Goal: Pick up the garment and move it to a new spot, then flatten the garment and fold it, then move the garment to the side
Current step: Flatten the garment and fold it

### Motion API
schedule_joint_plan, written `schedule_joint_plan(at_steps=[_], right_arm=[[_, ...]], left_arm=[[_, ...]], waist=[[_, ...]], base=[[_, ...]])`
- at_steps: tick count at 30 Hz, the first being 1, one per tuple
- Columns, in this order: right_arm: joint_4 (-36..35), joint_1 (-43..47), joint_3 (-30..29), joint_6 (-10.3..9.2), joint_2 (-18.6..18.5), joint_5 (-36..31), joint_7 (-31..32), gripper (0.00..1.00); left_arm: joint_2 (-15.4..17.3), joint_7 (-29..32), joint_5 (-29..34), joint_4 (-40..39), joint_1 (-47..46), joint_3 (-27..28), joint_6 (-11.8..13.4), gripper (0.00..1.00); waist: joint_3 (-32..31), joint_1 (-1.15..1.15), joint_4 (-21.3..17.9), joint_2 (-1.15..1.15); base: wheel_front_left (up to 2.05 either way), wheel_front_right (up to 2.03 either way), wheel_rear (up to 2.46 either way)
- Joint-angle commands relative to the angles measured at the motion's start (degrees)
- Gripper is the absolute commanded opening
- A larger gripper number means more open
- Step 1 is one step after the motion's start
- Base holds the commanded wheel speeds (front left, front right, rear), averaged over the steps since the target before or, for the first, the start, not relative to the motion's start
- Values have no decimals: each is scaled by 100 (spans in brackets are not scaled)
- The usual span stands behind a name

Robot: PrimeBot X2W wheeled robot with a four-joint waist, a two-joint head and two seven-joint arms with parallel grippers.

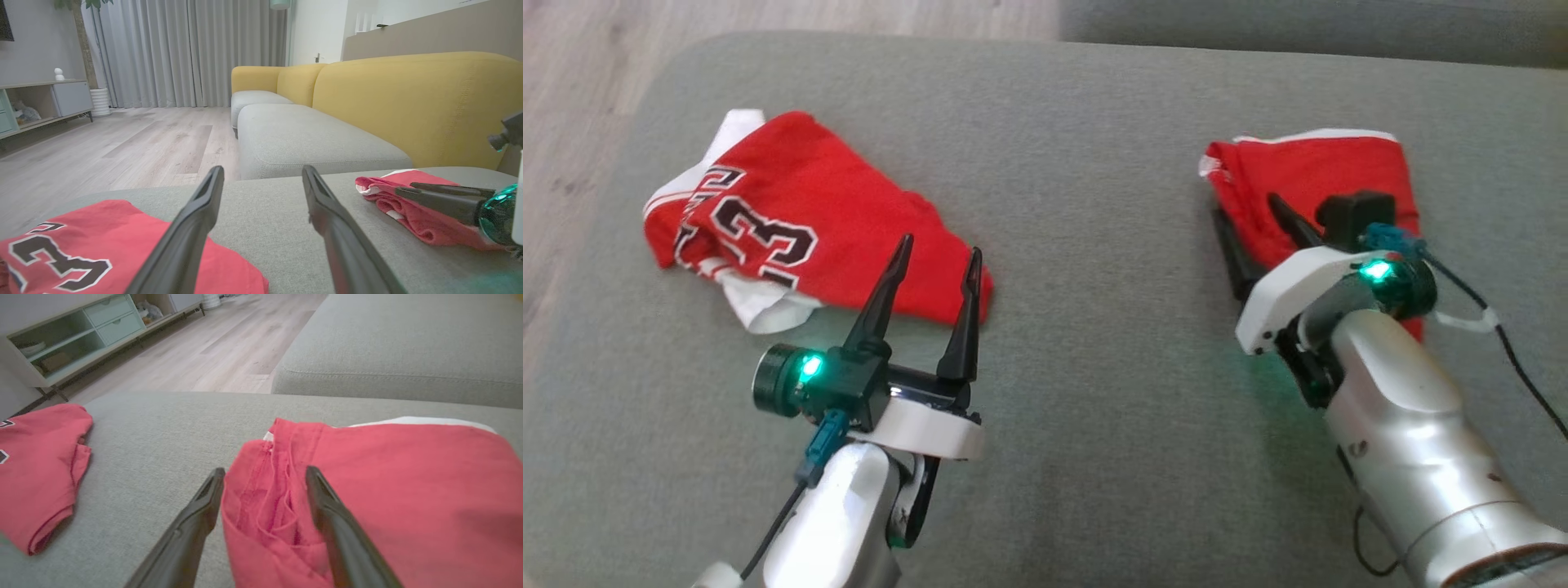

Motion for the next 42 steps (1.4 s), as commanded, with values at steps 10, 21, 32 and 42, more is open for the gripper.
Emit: schedule_joint_plan(at_steps=[10,21,32,42], right_arm=[[-840,-122,-427,-4,-740,-14,-645,100],[-2553,1511,-1921,-4,-820,-905,-775,100],[-3973,2841,-2520,-4,33,-1533,-602,100],[-4286,2214,-2437,-4,78,-1723,-106,0]], left_arm=[[141,-29,-77,-287,-95,314,97,100],[47,-29,-128,-318,241,458,57,100],[-40,-29,-32,-290,519,657,8,100],[-95,-29,127,-377,98,614,-148,100]], waist=[[-389,0,-687,0],[-696,0,-1079,0],[-616,0,-1102,0],[186,0,-707,0]], base=[[0,0,0],[0,0,0],[0,0,0],[0,0,0]])
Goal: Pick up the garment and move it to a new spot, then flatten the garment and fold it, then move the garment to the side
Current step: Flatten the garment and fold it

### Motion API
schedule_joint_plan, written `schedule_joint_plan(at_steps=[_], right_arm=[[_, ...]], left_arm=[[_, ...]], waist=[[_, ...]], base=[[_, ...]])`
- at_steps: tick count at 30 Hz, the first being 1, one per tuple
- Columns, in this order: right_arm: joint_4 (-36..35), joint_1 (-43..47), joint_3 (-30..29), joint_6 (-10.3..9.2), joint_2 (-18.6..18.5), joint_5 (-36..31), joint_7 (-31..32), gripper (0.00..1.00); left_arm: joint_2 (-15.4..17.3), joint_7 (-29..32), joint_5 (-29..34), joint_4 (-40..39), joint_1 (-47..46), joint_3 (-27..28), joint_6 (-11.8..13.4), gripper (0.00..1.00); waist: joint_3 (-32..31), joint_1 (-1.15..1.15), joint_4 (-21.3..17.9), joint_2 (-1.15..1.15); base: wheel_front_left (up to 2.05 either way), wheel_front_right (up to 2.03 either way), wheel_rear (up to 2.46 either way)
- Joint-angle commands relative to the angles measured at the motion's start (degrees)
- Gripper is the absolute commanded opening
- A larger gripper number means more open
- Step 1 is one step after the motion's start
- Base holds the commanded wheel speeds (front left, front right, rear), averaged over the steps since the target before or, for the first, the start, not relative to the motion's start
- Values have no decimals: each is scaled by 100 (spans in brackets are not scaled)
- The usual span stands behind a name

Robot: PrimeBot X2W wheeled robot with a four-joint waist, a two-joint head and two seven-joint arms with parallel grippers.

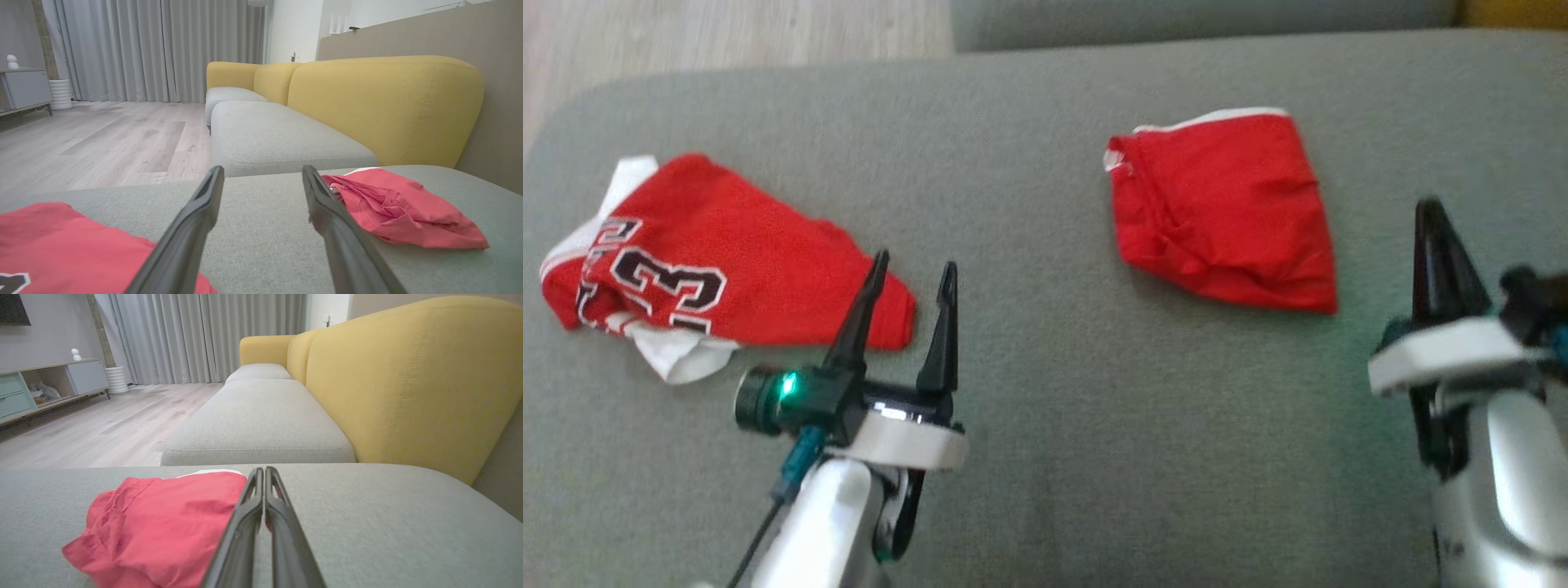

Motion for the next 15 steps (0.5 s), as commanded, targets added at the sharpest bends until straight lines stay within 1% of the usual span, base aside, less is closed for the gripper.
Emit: schedule_joint_plan(at_steps=[1,6,10,13,15], right_arm=[[-131,-474,137,-4,-11,-73,43,0],[563,-1284,52,-4,-11,-163,265,0],[1408,-1876,-82,-4,-152,-389,222,0],[2114,-2177,-231,-4,-173,-534,216,0],[2562,-2280,-187,-4,-175,-658,203,0]], left_arm=[[1,-30,63,-224,-340,181,-22,100],[-18,-30,88,-264,-592,74,-90,100],[-28,-30,78,-281,-751,-40,-102,100],[-32,-30,45,-318,-817,-85,-74,100],[-33,-30,7,-343,-848,-125,-60,100]], waist=[[356,-1,236,0],[770,-1,559,0],[955,-1,817,0],[1030,-1,942,0],[1055,-1,1001,0]], base=[[0,0,0],[0,0,0],[0,0,0],[0,0,0],[0,0,0]])
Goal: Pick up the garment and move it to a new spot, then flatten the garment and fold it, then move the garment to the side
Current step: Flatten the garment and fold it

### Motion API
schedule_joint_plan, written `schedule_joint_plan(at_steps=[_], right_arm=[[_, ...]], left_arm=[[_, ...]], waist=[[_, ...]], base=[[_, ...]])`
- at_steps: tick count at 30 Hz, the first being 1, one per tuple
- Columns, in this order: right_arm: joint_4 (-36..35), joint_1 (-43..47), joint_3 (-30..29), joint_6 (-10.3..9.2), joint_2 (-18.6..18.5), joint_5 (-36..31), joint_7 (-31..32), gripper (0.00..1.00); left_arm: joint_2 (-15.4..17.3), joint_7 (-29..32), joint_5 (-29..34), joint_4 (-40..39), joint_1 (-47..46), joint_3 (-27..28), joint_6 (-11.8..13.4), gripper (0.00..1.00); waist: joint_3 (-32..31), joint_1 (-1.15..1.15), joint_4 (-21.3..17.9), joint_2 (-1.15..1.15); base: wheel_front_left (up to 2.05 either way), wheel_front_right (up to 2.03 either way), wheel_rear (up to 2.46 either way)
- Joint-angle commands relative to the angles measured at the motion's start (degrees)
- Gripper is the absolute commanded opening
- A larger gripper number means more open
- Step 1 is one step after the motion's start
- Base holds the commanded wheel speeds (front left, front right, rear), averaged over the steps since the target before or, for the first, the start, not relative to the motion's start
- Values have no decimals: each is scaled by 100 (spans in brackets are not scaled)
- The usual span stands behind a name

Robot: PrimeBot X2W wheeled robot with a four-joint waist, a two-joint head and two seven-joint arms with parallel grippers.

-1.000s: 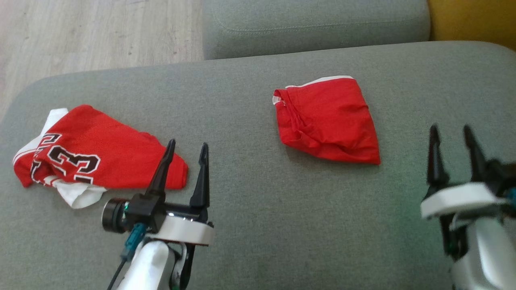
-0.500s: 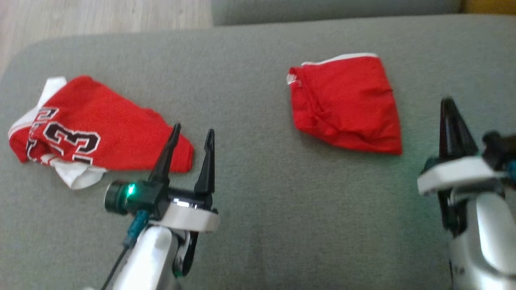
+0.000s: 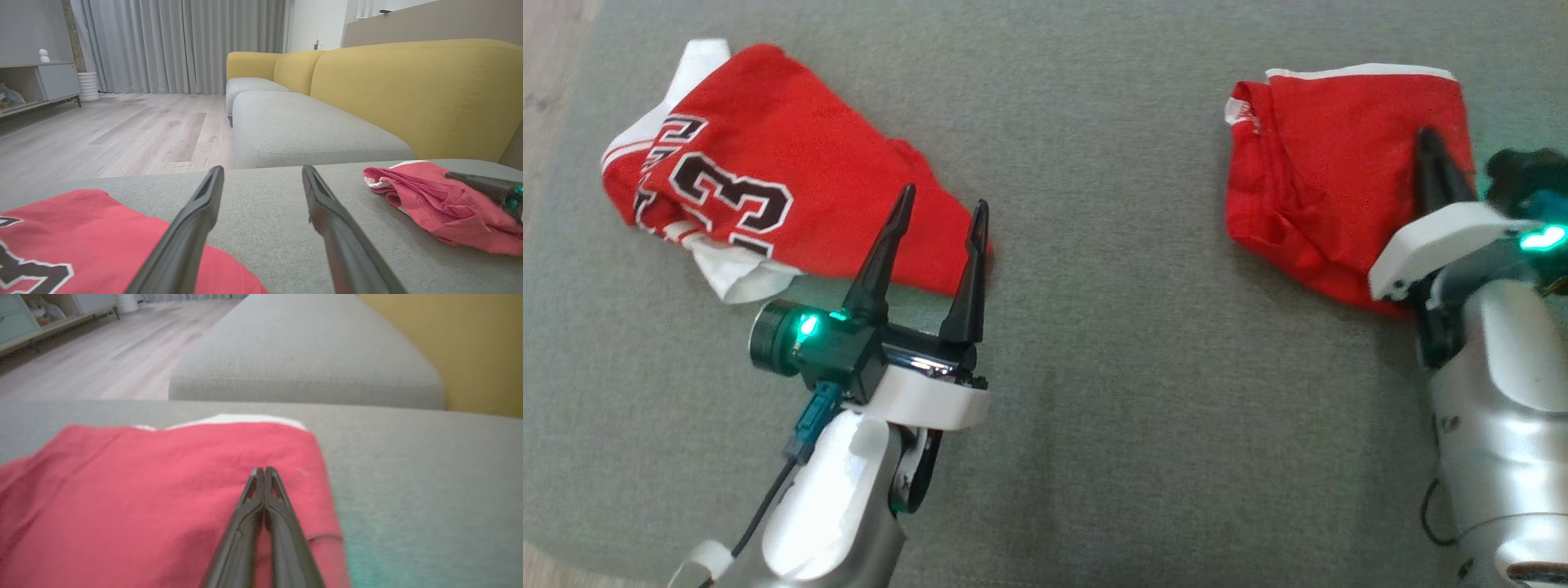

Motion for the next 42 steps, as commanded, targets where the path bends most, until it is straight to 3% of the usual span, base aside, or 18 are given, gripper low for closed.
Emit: schedule_joint_plan(at_steps=[1,9,17,24,27,32,42], right_arm=[[95,-118,186,-5,43,-68,-68,0],[735,-481,610,-5,212,-52,-753,0],[1111,-728,1274,-5,306,179,-875,0],[1601,-593,2465,-5,311,997,-806,0],[1545,-532,2657,-5,311,1368,-865,0],[1294,-463,2265,-5,312,1587,-952,0],[-606,704,835,-5,309,942,-961,0]], left_arm=[[16,-29,-46,-209,-203,105,38,100],[15,-29,-103,-192,-223,42,133,100],[14,-29,-135,-190,-227,-27,161,100],[14,-29,-128,-129,-192,-6,175,100],[14,-29,-85,-89,-159,52,160,100],[14,-29,-26,-68,-69,174,152,100],[27,-29,24,-21,278,464,134,100]], waist=[[80,-1,113,0],[-25,-1,108,0],[-66,-1,117,0],[-175,-1,60,0],[-294,-1,-53,0],[-586,-1,-295,0],[-1161,-1,-758,0]], base=[[0,0,0],[0,0,0],[0,0,0],[0,0,0],[0,0,0],[0,0,0],[0,0,0]])
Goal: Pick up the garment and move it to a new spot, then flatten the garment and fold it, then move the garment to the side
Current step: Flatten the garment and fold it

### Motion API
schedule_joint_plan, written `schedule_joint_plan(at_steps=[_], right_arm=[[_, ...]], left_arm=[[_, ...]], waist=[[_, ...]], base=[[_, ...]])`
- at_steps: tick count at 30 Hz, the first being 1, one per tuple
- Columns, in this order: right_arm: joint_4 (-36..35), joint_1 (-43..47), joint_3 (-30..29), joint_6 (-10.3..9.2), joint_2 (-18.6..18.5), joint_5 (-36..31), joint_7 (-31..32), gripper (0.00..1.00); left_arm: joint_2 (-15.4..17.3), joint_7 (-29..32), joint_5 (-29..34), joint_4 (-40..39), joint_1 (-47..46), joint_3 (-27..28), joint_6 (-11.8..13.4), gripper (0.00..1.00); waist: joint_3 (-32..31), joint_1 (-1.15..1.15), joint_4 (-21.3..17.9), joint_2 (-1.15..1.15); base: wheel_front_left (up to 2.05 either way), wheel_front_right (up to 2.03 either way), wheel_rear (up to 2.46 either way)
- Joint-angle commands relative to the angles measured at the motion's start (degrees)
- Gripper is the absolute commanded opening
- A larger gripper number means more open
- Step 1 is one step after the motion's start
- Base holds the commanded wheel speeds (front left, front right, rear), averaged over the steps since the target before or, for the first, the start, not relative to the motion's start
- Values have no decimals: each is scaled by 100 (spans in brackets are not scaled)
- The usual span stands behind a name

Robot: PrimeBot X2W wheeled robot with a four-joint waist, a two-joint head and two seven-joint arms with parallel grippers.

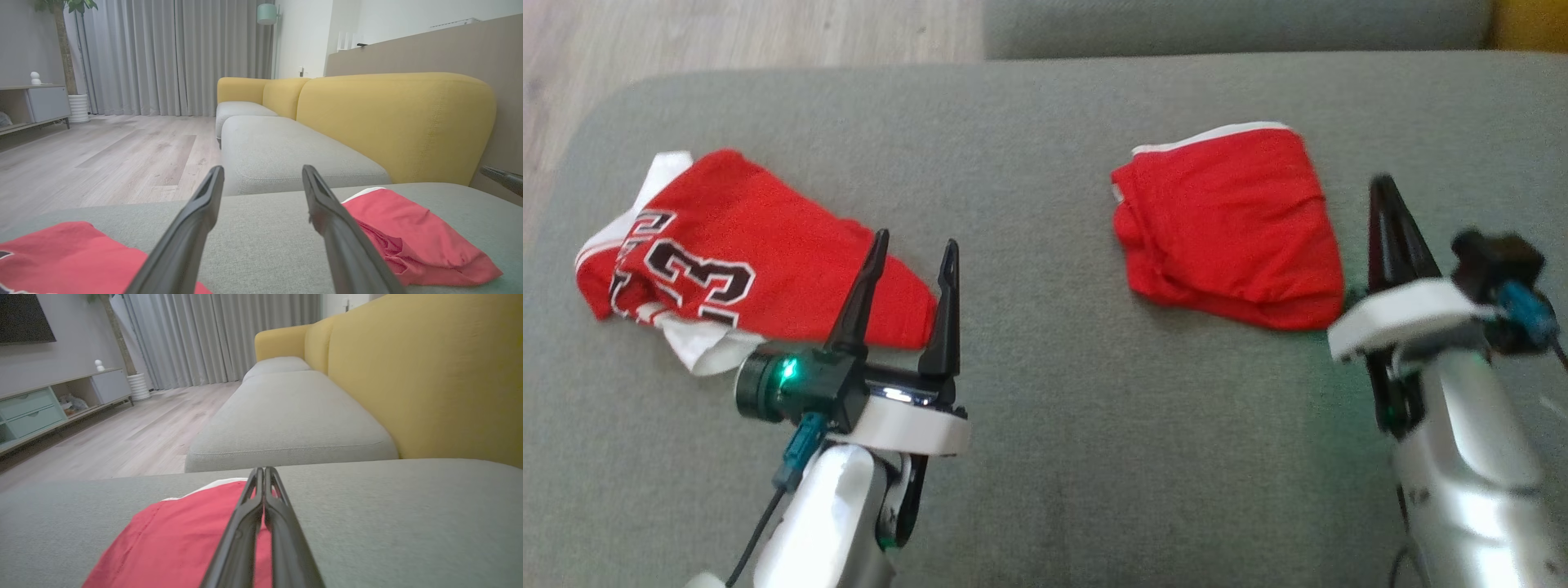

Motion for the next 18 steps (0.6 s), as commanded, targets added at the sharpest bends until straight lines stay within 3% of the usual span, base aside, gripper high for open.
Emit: schedule_joint_plan(at_steps=[1,2,3,4,5,12,18], right_arm=[[-393,149,20,-4,107,-79,-68,0],[-531,300,-21,-4,107,-100,-68,0],[-670,452,-51,-4,107,-127,-68,25],[-807,597,-93,-4,108,-143,-68,78],[-934,739,-136,-4,108,-128,-68,100],[-1484,1675,-171,-4,109,79,-68,100],[-1636,1948,-76,-4,109,109,-68,100]], left_arm=[[34,-29,66,-155,-59,244,13,100],[33,-29,70,-148,-19,261,10,100],[33,-29,74,-142,22,275,7,100],[32,-29,77,-138,61,287,4,100],[32,-29,80,-137,98,297,0,100],[29,-29,130,-84,383,360,-76,100],[28,-29,148,-35,550,492,-74,100]], waist=[[-199,1,-167,0],[-250,1,-195,0],[-293,1,-219,0],[-331,1,-240,0],[-360,1,-257,0],[-503,1,-338,0],[-553,1,-397,0]], base=[[0,0,0],[0,0,0],[0,0,0],[0,0,0],[0,0,0],[0,0,0],[0,0,0]])
